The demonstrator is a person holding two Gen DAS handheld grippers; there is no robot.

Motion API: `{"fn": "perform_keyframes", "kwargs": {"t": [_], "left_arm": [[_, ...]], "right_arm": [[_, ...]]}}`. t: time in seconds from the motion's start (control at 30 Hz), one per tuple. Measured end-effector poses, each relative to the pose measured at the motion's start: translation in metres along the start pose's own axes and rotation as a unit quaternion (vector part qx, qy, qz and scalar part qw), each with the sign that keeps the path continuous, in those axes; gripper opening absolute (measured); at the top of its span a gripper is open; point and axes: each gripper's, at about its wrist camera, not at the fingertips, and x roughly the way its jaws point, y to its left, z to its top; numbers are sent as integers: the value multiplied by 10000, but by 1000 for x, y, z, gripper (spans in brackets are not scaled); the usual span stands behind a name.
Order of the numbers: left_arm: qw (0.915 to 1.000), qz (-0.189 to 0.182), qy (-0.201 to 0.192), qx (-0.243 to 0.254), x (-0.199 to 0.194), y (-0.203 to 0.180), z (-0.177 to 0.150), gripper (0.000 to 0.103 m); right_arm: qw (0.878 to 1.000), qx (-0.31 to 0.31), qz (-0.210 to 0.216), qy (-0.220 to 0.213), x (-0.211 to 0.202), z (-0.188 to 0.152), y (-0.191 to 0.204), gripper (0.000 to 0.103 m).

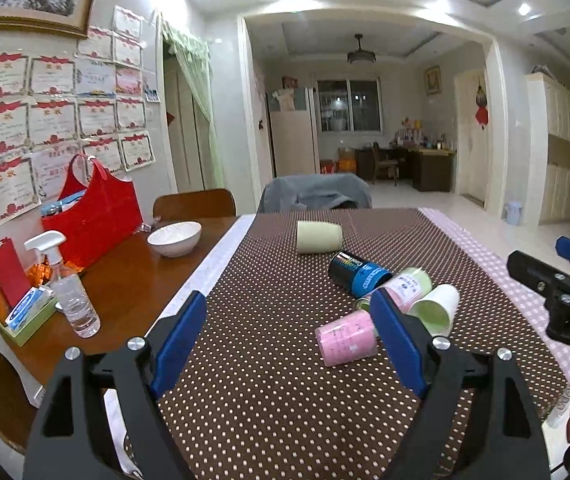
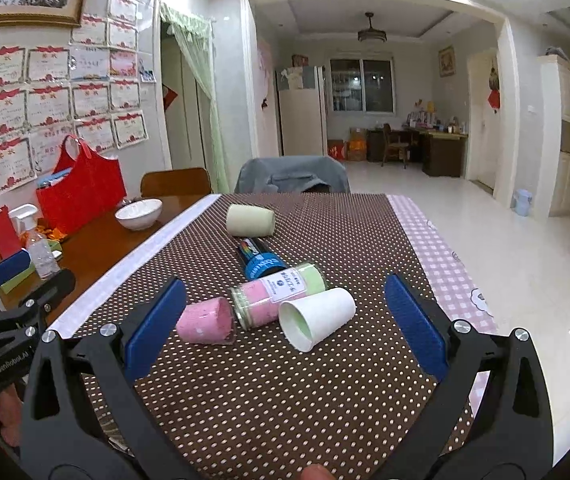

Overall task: Flip cup upside down
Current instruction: 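Close the left gripper around the black-and-blue CoolTowel can lying sideways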

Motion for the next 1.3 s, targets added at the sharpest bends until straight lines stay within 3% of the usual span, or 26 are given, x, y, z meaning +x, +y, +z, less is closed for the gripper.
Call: {"fn": "perform_keyframes", "kwargs": {"t": [0.43,0.57,0.73,0.97,1.3], "left_arm": [[9958,-363,781,320,107,-5,33,83],[9905,-631,1116,494,139,-11,41,83],[9808,-950,1611,549,182,-26,50,83],[9688,-1083,2174,486,236,-56,61,83],[9370,-902,3373,53,331,-89,48,83]], "right_arm": [[9971,71,94,758,80,12,-32,97],[9951,112,149,970,104,15,-40,97],[9925,148,165,1202,131,18,-49,97],[9893,257,247,1414,161,26,-64,97],[9827,628,315,1715,198,21,-100,97]]}}
